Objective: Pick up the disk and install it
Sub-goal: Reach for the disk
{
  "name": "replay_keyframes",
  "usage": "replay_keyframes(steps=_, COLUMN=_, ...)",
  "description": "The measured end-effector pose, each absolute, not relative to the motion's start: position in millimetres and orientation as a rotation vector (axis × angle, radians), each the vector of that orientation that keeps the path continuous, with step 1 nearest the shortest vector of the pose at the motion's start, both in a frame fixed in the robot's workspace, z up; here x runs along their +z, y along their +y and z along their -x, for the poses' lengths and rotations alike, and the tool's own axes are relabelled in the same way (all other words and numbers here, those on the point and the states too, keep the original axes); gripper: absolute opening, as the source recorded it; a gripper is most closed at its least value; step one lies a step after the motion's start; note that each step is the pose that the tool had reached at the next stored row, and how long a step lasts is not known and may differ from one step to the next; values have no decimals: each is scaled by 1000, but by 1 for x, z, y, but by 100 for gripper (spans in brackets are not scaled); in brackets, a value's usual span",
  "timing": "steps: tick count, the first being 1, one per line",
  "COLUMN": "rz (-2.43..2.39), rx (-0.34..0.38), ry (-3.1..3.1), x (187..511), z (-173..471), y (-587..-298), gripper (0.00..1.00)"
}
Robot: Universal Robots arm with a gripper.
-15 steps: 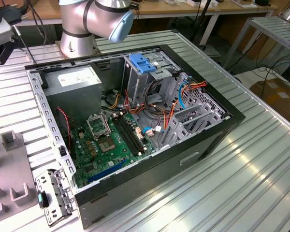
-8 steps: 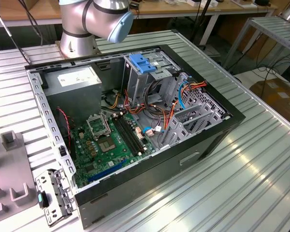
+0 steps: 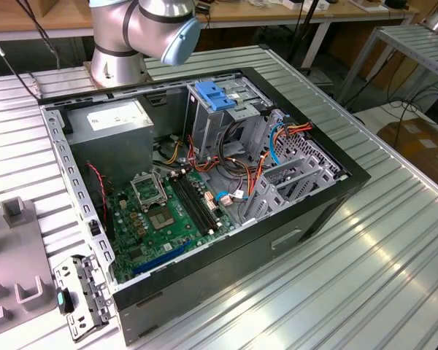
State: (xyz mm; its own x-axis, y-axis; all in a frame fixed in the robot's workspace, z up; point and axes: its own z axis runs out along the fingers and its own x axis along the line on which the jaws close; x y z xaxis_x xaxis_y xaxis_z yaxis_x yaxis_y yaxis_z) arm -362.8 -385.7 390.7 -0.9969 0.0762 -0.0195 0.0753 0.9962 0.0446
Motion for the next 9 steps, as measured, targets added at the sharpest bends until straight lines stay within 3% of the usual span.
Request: replay_keyframes(steps=9, rz=-119, rx=69, ry=3121, x=390, z=390, y=-386, gripper=11)
